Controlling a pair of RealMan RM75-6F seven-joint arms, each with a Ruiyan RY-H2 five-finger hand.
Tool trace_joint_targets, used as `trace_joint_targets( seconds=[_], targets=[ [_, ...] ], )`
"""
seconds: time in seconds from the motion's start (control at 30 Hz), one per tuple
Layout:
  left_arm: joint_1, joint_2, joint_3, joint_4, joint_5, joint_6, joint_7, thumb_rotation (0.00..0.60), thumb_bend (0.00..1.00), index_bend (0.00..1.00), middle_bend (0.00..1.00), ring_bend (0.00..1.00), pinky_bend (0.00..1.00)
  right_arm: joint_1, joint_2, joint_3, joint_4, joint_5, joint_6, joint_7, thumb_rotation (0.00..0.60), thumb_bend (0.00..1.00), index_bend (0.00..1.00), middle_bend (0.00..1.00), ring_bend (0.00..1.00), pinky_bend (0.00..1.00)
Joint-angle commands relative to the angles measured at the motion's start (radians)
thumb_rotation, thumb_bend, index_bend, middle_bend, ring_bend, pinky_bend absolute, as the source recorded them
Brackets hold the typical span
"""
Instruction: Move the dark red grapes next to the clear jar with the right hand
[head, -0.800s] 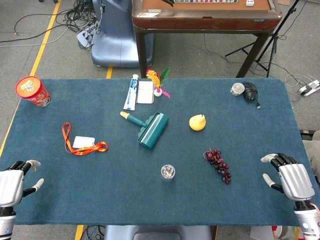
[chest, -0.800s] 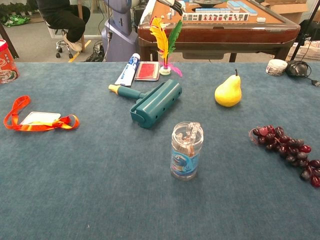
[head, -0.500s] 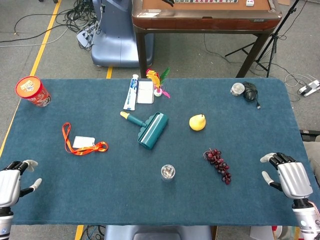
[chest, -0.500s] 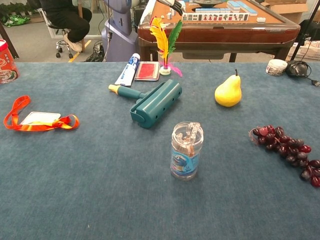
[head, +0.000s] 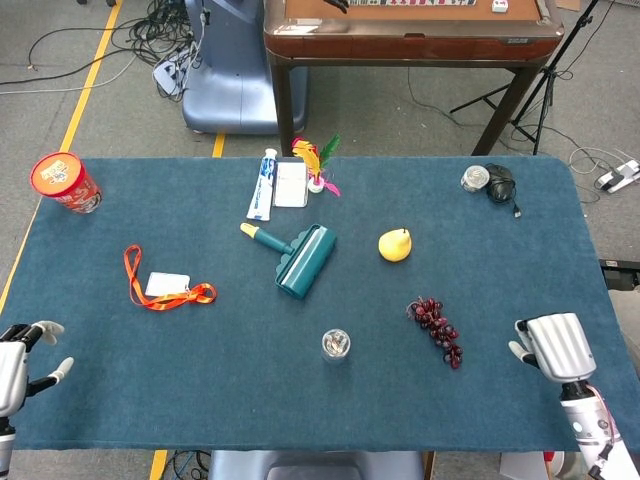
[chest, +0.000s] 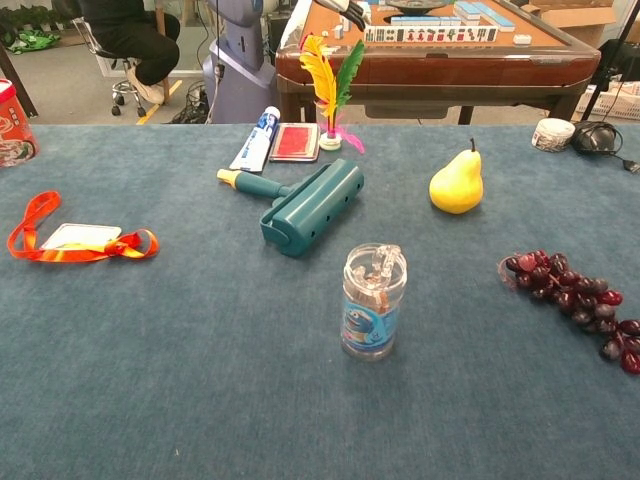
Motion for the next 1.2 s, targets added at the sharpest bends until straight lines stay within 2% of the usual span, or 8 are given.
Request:
trace_joint_targets(
  seconds=[0.03, 0.57, 1.2],
  targets=[
    [0.001, 0.003, -0.001, -0.002, -0.004, -0.001, -0.001, 0.600, 0.19, 0.44, 0.52, 0.41, 0.58, 0.023, -0.026, -0.003, 0.037, -0.004, -0.027, -0.014, 0.600, 0.00, 1.00, 1.00, 1.00, 1.00],
    [0.008, 0.016, -0.003, -0.012, -0.023, -0.009, -0.006, 0.600, 0.19, 0.45, 0.52, 0.41, 0.58, 0.096, -0.176, -0.017, 0.214, 0.025, -0.144, 0.013, 0.600, 0.00, 1.00, 1.00, 1.00, 1.00],
    [0.012, 0.027, -0.009, -0.018, -0.036, -0.010, -0.019, 0.600, 0.19, 0.45, 0.52, 0.41, 0.58, 0.167, -0.297, -0.011, 0.288, 0.034, -0.194, 0.039, 0.600, 0.00, 1.00, 1.00, 1.00, 1.00]
  ],
)
